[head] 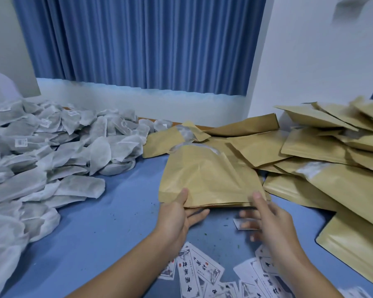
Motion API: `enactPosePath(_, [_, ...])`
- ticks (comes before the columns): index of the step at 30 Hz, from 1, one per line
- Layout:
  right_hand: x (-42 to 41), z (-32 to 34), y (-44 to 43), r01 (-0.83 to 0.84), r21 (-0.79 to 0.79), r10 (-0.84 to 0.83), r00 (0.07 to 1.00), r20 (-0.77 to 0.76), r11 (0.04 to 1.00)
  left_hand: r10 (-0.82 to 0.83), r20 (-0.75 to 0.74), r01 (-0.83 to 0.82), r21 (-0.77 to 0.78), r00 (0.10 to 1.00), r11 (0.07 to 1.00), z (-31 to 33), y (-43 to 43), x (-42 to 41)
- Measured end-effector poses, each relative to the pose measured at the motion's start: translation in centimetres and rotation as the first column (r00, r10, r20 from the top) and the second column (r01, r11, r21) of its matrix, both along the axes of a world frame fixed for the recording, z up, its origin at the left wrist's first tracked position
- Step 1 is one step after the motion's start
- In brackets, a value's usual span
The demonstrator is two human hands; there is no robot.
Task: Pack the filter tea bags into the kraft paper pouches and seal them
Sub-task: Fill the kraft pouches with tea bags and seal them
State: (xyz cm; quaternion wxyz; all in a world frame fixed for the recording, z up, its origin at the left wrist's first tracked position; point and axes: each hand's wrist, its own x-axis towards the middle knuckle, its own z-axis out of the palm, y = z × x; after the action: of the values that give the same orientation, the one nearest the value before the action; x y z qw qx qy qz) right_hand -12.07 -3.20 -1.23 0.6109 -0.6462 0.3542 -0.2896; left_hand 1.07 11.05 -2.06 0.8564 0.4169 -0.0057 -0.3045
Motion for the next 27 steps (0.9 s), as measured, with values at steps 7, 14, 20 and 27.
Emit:
enactPosePath(7, [0.0, -0.6, 0.6, -0.102, 0.258, 0.037, 0.969, 0.245, 0.961, -0.167, 0.094, 0.153, 0.135, 0.982, 0.979, -0.9, -0.1, -1.6])
enactPosePath(14, [-0.3, -0.5, 1.7, -0.126, 0.252, 0.048, 0.954, 0.295, 0.959, -0.164, 0.103, 0.146, 0.162, 0.981, 0.976, -1.6, -1.0, -2.9])
enactPosePath(20, [0.1, -0.5, 2.9, -0.134, 0.375, -0.016, 0.929, 0.369, 0.917, -0.254, 0.155, 0.237, 0.12, 0.955, 0.964, -1.0, -1.5, -4.1])
enactPosePath(27, [-0.9, 0.3, 0.9, 0.009, 0.331, -0.158, 0.891, 0.425, 0.944, -0.042, 0.275, 0.009, 0.119, 0.96, 0.993, -1.4, -0.9, -3.3])
